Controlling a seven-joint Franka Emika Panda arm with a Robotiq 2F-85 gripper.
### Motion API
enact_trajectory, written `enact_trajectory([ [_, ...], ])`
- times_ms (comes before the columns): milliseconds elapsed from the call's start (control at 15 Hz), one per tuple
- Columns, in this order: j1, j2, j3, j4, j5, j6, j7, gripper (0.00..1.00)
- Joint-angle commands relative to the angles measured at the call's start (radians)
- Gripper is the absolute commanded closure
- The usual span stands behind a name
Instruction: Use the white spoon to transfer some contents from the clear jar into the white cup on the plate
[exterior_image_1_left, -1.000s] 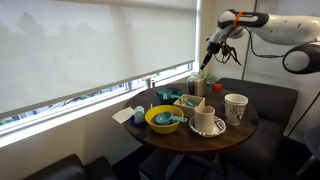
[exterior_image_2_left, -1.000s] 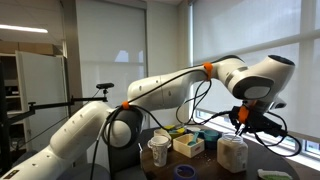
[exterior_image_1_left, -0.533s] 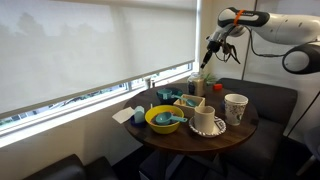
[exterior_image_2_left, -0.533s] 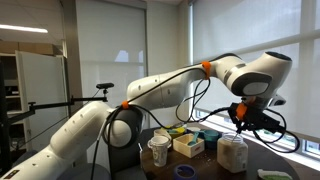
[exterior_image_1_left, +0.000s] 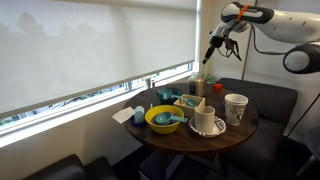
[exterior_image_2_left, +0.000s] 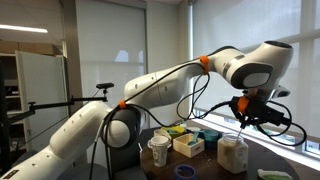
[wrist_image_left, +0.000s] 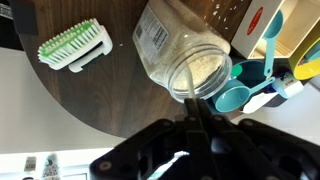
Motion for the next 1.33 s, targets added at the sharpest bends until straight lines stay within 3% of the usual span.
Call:
enact_trajectory([
  [0,-0.014,0.011,0.027,0.024,0.028,-0.039,-0.005,0.99],
  [400,-0.009,0.005,0.015,0.035,-0.006,-0.035,-0.002,0.99],
  [1267,-0.029,0.067,0.042,0.015,0.039,-0.042,0.043,0.99],
])
